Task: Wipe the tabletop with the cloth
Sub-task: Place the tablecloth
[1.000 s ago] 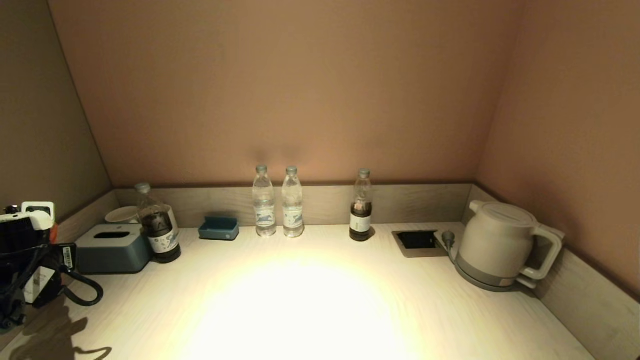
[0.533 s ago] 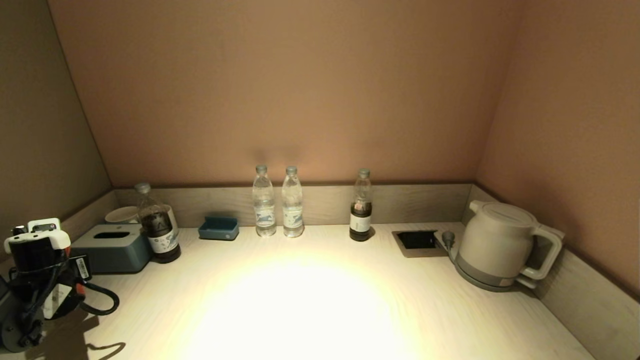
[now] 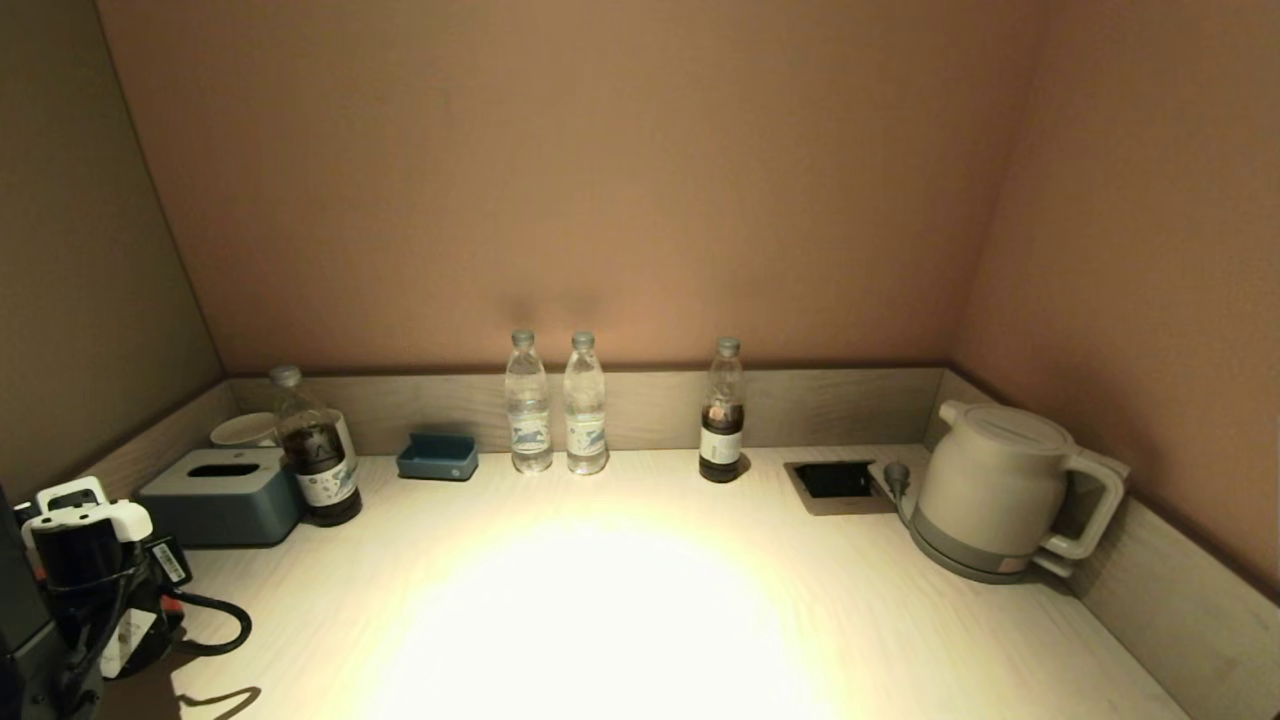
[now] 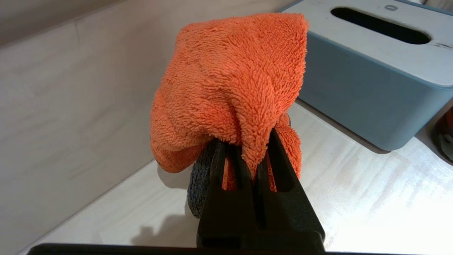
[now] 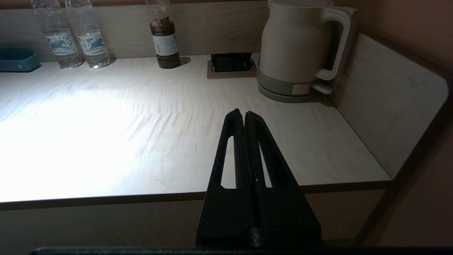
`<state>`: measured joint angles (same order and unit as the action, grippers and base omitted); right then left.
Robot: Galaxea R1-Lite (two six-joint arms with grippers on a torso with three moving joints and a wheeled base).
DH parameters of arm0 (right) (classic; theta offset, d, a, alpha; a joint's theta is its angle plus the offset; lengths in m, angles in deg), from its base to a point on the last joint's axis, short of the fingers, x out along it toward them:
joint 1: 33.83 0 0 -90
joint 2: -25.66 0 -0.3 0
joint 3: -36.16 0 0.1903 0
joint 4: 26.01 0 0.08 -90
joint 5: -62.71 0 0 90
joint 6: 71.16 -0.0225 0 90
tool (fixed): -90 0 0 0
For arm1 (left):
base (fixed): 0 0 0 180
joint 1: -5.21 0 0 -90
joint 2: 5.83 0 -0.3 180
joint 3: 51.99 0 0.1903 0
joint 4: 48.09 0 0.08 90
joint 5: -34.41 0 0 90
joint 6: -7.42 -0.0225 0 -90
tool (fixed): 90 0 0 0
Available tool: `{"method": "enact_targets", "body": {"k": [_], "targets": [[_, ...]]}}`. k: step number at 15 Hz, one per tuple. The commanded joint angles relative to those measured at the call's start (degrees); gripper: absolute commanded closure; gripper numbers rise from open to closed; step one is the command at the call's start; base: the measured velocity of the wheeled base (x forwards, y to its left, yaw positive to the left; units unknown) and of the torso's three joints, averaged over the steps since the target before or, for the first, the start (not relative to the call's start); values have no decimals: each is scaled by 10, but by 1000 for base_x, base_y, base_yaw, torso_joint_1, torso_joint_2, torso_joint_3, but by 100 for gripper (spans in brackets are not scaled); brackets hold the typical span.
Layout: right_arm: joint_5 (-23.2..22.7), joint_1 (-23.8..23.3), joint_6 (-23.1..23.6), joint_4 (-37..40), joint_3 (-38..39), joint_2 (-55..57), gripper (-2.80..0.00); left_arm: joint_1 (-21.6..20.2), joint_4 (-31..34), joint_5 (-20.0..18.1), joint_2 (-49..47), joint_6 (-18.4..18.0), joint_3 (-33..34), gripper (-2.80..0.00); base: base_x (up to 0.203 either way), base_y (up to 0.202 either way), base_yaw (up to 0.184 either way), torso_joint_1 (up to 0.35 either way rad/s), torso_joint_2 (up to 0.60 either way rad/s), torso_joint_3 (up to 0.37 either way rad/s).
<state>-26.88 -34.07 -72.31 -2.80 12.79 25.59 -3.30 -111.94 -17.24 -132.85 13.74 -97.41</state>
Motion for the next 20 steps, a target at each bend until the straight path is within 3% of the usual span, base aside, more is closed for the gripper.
{"method": "enact_targets", "body": {"k": [1, 19, 20], "targets": [[0, 0, 0, 0, 0, 1, 0, 0, -27, 2, -3, 6, 2, 0, 0, 0, 0, 0, 0, 0], [0, 1, 1, 0, 0, 1, 0, -16, -27, 1, -42, 0, -41, 0, 0, 0, 0, 0, 0, 0], [0, 0, 1, 0, 0, 1, 0, -16, -27, 1, -42, 0, -41, -280, 0, 0, 0, 0, 0, 0]]}}
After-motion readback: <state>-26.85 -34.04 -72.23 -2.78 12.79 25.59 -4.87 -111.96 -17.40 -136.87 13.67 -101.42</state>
